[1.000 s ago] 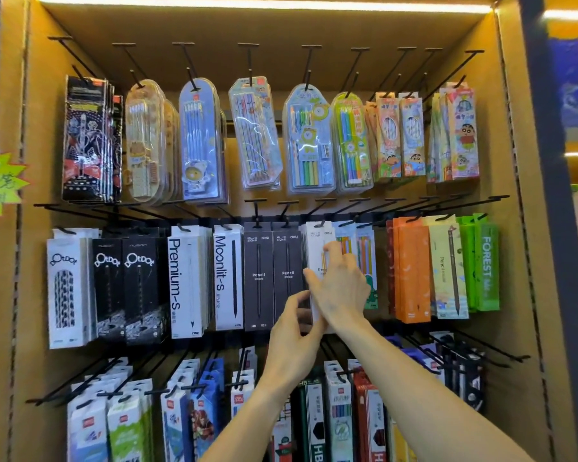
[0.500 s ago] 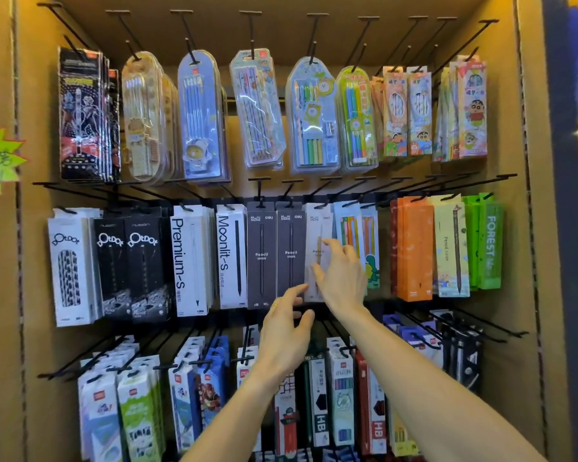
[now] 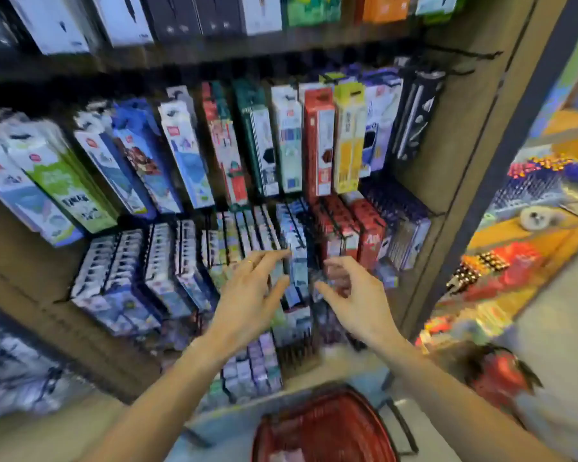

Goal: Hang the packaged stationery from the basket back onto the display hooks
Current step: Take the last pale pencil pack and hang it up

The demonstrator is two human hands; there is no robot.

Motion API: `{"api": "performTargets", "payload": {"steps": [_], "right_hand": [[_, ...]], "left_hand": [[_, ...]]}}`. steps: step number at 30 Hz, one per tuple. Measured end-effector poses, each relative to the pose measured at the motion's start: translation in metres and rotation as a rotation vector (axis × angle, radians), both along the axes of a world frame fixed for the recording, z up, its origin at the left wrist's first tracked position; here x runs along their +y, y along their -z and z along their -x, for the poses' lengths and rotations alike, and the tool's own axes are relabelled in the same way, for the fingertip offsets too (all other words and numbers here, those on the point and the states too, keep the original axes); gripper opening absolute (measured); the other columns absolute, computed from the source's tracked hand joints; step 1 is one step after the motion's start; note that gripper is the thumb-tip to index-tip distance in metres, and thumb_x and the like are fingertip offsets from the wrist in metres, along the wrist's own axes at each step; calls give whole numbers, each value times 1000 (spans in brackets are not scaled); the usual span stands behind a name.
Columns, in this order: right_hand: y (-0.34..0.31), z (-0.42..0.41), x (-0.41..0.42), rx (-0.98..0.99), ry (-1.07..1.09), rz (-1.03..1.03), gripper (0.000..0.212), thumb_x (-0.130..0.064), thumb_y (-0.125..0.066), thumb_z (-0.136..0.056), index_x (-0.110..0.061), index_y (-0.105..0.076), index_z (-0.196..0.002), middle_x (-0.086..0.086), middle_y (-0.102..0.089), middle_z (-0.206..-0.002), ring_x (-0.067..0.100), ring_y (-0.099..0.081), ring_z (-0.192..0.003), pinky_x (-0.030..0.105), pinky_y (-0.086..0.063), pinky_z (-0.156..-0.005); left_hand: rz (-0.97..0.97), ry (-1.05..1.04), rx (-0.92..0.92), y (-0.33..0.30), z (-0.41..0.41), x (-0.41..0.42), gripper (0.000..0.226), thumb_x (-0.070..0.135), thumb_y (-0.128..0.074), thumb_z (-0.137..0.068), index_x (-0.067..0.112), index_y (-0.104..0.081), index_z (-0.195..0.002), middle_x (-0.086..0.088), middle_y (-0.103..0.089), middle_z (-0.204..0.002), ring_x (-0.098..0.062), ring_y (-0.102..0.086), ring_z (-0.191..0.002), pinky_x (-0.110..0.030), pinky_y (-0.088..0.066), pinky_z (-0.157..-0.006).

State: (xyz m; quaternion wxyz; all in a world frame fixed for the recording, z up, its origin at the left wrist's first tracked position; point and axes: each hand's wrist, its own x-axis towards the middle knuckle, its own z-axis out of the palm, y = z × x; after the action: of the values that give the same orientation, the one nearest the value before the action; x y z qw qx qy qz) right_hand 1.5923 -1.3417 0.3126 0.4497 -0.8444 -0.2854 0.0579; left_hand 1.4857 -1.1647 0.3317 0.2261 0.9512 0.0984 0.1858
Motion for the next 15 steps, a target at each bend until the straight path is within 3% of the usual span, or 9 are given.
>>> {"api": "performTargets", "payload": {"steps": [4, 7, 11, 15], "right_hand": [[124, 42, -47, 322, 18, 189, 44, -37, -69, -97, -22, -55, -136, -5, -66, -108, 16, -67, -100, 30, -54, -84], [195, 77, -71, 529, 68, 264, 44, -35, -73, -93, -21, -58, -133, -5, -65, -104, 18, -67, -104, 35, -55, -92], [272, 111, -88, 760, 137, 338, 45, -35, -75, -91, -19, -58, -130, -2, -64, -108, 18, -66, -101, 30, -52, -86], [355, 125, -87, 913, 186, 401, 44, -34, -73, -93, -16, -57, -130, 5, -70, -115, 22, -69, -102, 39, -57, -92]], "left_hand": [[107, -43, 470, 128, 42, -16, 46, 33, -50, -108, 22, -46, -152, -9, -46, -151, -33, -54, -130, -44, -46, -102], [203, -64, 722, 204, 74, -31, 50, 39, -49, -106, 20, -46, -152, -12, -51, -144, -37, -54, -131, -41, -45, -102], [263, -101, 943, 275, 102, -51, 46, 34, -48, -108, 21, -46, -152, -15, -52, -147, -36, -52, -134, -39, -41, -109], [262, -102, 1028, 350, 103, -62, 47, 31, -47, -108, 22, -44, -154, -12, -54, -148, -32, -54, -133, -36, -44, -106]]}}
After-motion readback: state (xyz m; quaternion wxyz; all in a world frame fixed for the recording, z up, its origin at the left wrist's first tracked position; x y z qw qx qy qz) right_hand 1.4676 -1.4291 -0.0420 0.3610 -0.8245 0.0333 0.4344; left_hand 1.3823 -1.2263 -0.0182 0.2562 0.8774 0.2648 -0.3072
